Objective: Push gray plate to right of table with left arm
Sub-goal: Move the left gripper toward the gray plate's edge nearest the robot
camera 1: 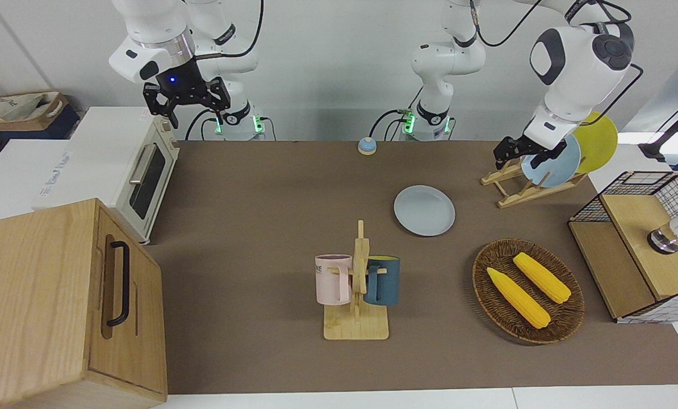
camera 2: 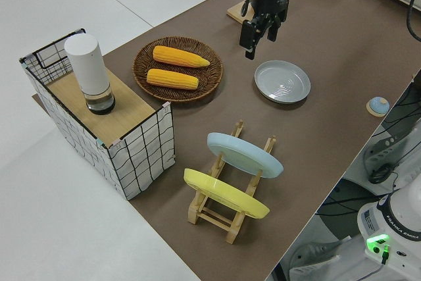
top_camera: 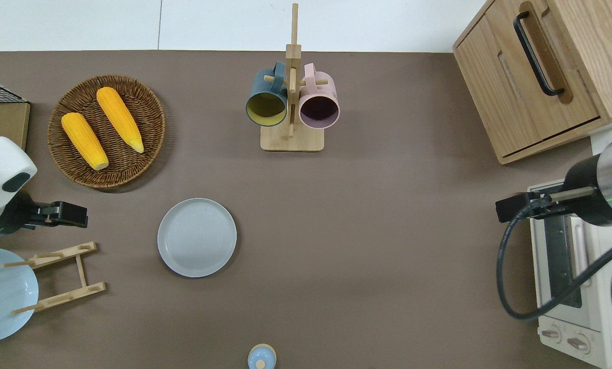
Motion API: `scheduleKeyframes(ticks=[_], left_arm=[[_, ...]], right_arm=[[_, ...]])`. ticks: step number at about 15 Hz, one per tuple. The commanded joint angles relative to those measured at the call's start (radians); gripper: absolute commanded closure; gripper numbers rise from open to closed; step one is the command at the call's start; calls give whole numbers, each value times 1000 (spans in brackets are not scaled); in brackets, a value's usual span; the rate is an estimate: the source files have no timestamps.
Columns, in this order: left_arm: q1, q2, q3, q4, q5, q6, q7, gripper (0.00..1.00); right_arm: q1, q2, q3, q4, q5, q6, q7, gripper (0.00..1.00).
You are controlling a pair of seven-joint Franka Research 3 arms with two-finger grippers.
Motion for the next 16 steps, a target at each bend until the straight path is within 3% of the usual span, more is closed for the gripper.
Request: scheduleKeyframes(ticks=[1,5,12,16], left_arm=[[-1,-126,0,-246,-65,183,-23,5],[-4,-140,-7,-355,-70,296,-58,5],[4,-146,-130,-535,-71,542,-235,5],[4,-145,-145,-607,-71,645,-253,5]], right_arm=[[-20,-6,15,4,10,-12,1,17],[-20,-6,15,4,10,-12,0,17],[-20,-6,15,4,10,-12,0,17],[-20,-6,13,4,10,-14,0,17]])
